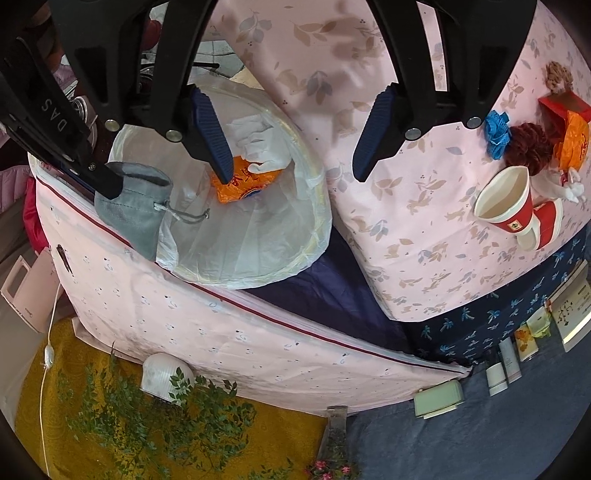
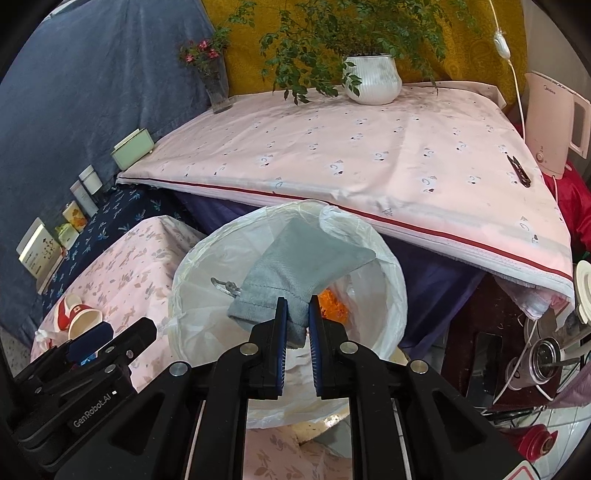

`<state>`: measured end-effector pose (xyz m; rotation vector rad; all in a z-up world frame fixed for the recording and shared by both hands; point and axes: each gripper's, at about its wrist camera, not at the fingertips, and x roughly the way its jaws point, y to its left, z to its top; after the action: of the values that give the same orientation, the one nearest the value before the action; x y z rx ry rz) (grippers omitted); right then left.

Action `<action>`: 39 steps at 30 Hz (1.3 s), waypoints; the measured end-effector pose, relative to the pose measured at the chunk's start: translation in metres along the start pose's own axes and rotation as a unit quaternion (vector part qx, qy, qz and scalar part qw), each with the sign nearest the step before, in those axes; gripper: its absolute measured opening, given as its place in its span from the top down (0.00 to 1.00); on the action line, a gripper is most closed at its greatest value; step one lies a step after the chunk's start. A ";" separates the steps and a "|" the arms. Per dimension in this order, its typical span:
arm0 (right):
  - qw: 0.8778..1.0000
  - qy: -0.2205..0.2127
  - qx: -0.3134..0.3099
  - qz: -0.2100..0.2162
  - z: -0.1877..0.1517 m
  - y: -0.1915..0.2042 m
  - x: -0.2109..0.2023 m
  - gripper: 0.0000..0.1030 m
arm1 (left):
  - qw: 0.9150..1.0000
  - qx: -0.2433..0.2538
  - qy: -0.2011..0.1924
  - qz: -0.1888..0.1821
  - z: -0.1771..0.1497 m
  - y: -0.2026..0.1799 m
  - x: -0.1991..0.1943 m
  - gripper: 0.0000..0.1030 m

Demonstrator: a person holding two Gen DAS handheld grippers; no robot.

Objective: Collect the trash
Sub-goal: 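Carry pouch and sock over the bin and open both grippers to drop them, then move both grippers back over the remaining trash on the table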

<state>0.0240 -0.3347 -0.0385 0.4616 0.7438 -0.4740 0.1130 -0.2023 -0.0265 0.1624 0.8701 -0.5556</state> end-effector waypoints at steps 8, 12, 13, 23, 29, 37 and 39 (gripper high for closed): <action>1.000 -0.006 -0.012 0.005 0.001 0.016 -0.001 0.77 | 1.000 -0.006 -0.010 0.009 -0.004 0.010 -0.007 0.32; 1.000 -0.009 -0.014 0.007 0.001 0.019 -0.004 0.69 | 1.000 -0.013 -0.012 0.013 -0.005 0.017 -0.010 0.31; 1.000 -0.010 -0.013 0.007 0.001 0.020 -0.005 0.66 | 1.000 -0.016 -0.013 0.015 -0.005 0.018 -0.011 0.31; 0.999 -0.015 -0.028 0.012 -0.003 0.038 -0.016 0.62 | 0.999 -0.042 -0.024 0.025 -0.012 0.039 -0.026 0.29; 0.999 -0.019 -0.044 0.020 -0.009 0.056 -0.024 0.57 | 0.997 -0.062 -0.035 0.037 -0.020 0.060 -0.040 0.25; 0.996 -0.013 -0.074 0.040 -0.021 0.093 -0.031 0.56 | 0.992 -0.105 -0.036 0.055 -0.037 0.102 -0.056 0.25; 0.996 -0.012 -0.082 0.045 -0.025 0.104 -0.032 0.55 | 0.991 -0.114 -0.037 0.061 -0.041 0.113 -0.060 0.25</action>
<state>0.0482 -0.2305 -0.0076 0.3328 0.7305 -0.3307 0.1138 -0.0686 -0.0166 -0.0122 0.8385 -0.3426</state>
